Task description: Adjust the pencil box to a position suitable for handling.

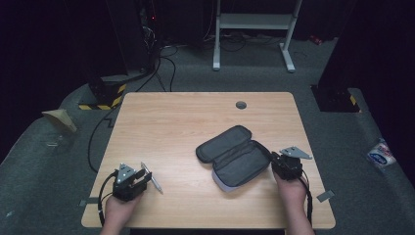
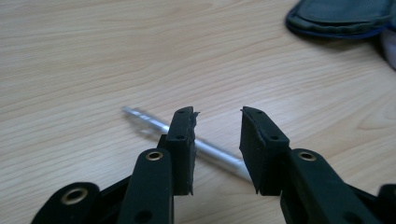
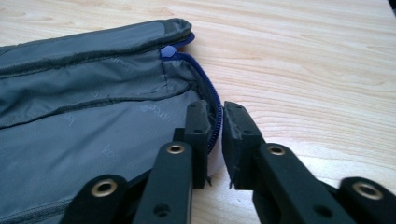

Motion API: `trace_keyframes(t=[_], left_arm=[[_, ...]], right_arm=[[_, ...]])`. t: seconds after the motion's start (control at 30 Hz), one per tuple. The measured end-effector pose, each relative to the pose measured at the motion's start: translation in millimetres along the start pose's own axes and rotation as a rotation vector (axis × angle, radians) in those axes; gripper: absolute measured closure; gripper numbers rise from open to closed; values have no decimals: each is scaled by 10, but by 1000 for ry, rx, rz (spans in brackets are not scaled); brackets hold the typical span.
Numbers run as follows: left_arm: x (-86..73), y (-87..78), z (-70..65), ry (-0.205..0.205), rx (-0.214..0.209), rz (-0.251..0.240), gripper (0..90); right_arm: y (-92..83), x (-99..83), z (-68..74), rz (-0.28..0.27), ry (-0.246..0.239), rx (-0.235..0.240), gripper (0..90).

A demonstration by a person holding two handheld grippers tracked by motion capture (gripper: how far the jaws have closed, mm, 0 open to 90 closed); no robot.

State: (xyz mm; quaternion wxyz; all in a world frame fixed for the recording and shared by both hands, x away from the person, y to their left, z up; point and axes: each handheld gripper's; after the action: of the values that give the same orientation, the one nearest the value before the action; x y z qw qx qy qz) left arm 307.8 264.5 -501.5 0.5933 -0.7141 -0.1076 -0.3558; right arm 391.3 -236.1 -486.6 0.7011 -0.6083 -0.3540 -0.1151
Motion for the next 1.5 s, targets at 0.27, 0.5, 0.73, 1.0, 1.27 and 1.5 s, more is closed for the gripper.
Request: trace_keyframes(t=[0.27,0.5,0.73,1.0,1.27,1.5], left_arm=[[62,35,-216,46,-41,-4,660],[105,75,-384,58,-91,-6,672],[117,108,-576,131,-87,-4,673],[140,120,-620,109,-87,-20,670],[198,170,-620,106,-103,-24,657],[228,193,-652,126,-130,-26,625]], right_arm=[[-18,-25,69,1,-18,9,837],[-35,-60,132,2,-36,24,832],[-68,-115,228,-2,-37,52,831],[-85,-167,456,0,-67,109,828],[-95,-202,707,2,-143,145,800],[-103,-248,839,11,-158,151,769]])
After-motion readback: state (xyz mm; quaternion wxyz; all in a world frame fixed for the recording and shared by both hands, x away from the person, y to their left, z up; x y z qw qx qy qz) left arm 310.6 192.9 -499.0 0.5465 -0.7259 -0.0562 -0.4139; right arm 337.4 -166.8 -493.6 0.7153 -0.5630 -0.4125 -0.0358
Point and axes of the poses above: each handheld gripper's, and its own axes: y roughly forward along the jaws, x roughly out of its top, z roughly to its left, and after that the axes turned 15 degrees about z, right-handed
